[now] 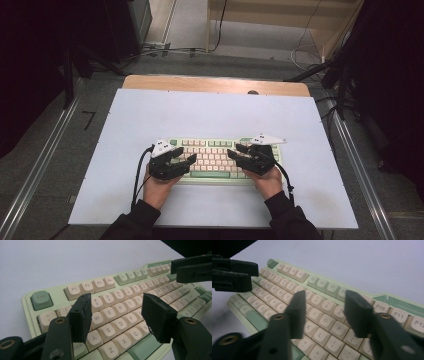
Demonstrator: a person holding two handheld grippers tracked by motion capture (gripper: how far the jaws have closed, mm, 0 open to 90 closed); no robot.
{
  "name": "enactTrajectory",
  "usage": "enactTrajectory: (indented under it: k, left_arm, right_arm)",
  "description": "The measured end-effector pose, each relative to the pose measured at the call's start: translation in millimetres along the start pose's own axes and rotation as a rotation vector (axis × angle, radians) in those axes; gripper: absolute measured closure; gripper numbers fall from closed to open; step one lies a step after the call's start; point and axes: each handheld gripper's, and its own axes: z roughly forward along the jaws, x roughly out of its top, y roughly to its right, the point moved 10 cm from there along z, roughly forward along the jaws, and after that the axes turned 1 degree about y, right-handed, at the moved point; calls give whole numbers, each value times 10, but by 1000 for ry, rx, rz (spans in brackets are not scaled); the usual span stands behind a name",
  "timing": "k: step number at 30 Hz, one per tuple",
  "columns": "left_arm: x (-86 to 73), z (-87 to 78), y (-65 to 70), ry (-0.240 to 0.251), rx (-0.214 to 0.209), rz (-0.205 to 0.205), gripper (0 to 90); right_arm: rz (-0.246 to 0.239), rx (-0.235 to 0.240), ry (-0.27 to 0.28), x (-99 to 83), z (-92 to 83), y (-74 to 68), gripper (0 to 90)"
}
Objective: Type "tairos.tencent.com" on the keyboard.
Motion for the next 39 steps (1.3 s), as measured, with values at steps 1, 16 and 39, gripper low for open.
enactTrajectory:
  k: [1, 16, 39]
  left_arm:
    - [1, -1, 0, 0, -1, -1, 420]
    - [4, -10, 0, 0, -2, 3, 421]
    - [9, -15, -11, 0, 14, 12, 398]
  right_arm:
    - [2, 4, 5, 5, -17, 6, 396]
    - [10, 5, 5, -22, -130, 0, 261]
    - [-31, 28, 6, -52, -141, -153, 554]
